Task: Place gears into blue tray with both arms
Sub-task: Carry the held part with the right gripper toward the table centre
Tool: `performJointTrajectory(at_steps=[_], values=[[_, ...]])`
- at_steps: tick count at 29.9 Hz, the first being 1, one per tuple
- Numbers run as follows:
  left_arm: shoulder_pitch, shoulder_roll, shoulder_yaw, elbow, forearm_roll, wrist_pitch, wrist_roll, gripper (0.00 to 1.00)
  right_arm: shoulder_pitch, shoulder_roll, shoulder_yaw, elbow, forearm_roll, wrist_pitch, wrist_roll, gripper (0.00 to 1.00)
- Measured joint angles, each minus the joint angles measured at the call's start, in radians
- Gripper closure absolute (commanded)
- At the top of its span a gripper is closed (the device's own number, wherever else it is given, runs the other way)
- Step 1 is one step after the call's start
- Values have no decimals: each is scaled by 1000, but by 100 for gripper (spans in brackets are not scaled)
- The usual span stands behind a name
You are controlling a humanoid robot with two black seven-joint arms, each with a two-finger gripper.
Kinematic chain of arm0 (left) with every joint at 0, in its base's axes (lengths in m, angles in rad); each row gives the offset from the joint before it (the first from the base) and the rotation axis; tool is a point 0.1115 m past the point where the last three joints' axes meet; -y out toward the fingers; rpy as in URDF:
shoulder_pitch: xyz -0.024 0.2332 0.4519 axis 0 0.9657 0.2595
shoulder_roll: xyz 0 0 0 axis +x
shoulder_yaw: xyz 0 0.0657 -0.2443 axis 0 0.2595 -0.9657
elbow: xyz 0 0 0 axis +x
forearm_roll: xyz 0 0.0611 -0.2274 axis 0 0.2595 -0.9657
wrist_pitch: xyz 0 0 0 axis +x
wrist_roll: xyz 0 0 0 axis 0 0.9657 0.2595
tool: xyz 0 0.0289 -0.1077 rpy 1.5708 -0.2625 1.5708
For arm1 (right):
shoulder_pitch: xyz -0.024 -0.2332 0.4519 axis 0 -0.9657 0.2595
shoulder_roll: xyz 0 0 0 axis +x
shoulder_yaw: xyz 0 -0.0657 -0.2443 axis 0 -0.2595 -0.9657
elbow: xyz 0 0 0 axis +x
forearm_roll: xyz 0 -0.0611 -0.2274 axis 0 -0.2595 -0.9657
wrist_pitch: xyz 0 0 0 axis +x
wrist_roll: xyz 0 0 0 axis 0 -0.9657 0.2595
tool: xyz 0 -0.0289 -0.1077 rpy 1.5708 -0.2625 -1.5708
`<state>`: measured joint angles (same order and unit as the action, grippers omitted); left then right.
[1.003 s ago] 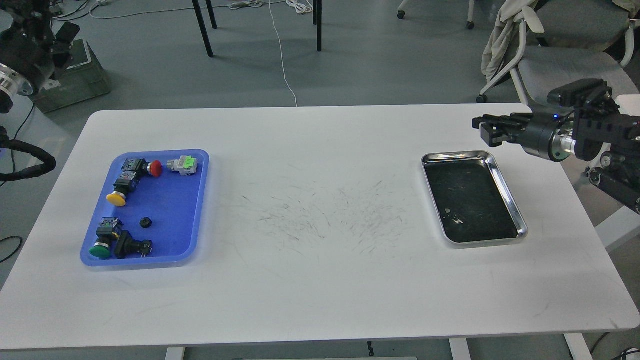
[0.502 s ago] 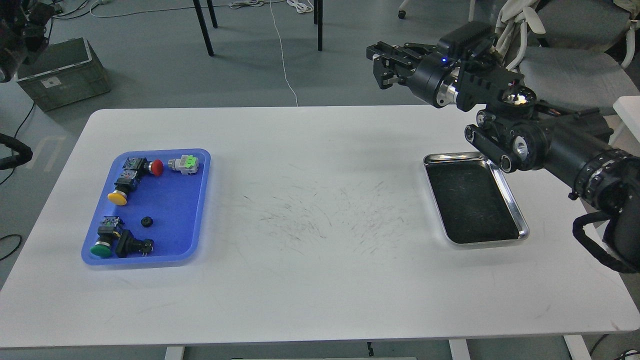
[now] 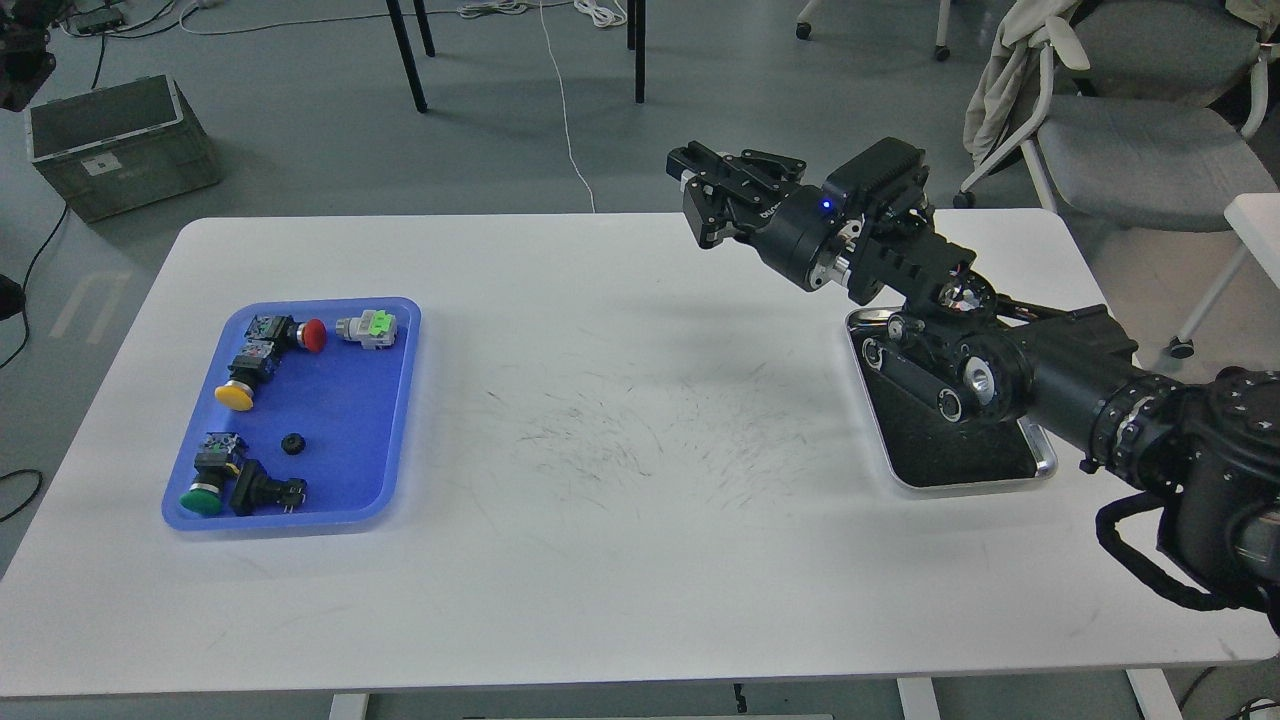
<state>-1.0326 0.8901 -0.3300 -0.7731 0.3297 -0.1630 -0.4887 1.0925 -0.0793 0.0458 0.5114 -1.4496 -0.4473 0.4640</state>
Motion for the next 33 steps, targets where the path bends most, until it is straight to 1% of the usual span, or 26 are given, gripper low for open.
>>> performJointTrajectory(at_steps=[6,11,16,20,29,33], values=[[-2,33,0,-19,0,-3,0,3,-65,15,-7,22,-6,-21,14,99],[-5,72,0,-62,0,0,0,3,-79,42,-120,23,-9,-25,19,99],[-7,97,0,-84,0,0,0,3,-82,74,-176,27,-16,-33,22,99],[-9,122,-1,-108,0,1,0,3,-77,79,-263,25,-24,-40,24,99],[-9,131,-1,-122,0,2,0,3,-71,79,-407,25,-61,-42,25,99],[-14,131,-10,-125,0,3,0,3,-67,79,-434,24,-86,-42,25,99]])
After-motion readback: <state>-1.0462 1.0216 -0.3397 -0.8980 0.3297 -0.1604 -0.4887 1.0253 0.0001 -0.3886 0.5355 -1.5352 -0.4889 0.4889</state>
